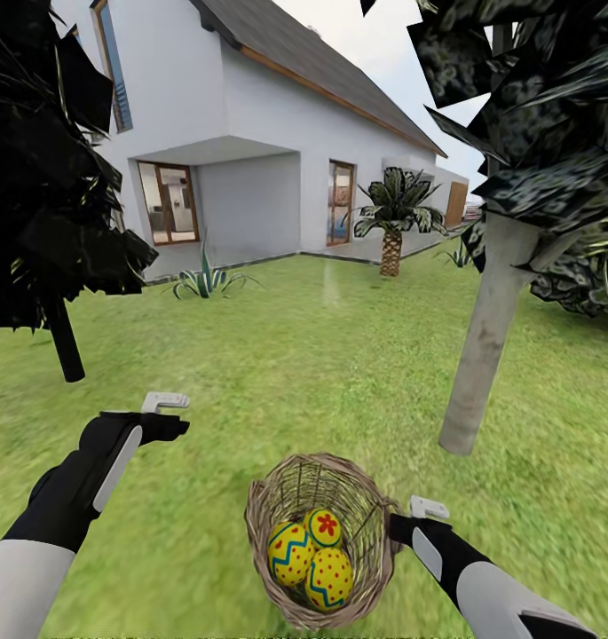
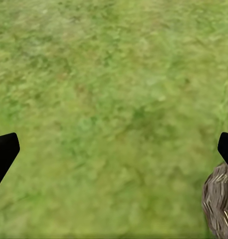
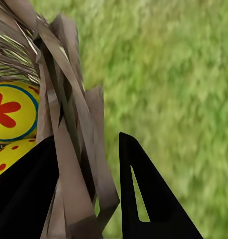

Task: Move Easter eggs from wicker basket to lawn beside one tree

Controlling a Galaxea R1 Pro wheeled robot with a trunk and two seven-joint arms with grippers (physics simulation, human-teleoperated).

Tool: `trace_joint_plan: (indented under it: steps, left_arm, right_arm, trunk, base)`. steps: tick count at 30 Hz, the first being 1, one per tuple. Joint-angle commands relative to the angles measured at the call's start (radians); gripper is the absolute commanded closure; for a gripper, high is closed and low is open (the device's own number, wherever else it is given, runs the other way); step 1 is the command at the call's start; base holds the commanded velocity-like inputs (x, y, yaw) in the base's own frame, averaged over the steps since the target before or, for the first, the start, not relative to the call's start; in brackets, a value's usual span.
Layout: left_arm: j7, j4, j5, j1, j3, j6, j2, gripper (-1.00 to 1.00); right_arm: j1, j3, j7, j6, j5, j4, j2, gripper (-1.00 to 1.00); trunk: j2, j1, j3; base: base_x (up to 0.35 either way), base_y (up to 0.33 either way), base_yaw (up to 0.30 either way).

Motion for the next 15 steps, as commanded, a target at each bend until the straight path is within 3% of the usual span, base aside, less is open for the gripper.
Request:
trace_joint_plan:
  steps: [1, 15]
  left_arm:
    - [0.005, -0.001, 0.007, -0.001, -0.002, 0.004, 0.001, -1.0]
    - [0.005, -0.001, 0.007, -0.001, -0.002, 0.004, 0.001, -1.0]
  right_arm:
    - [0.0, -0.006, -0.002, 0.005, -0.01, -0.003, 0.001, 1.0]
    - [0.0, -0.006, -0.002, 0.005, -0.01, -0.003, 0.001, 1.0]
  trunk:
    - [-0.008, 0.004, -0.004]
    - [-0.106, 0.057, -0.048]
  base:
    - [0.0, 0.0, 0.0]
    - [0.0, 0.0, 0.0]
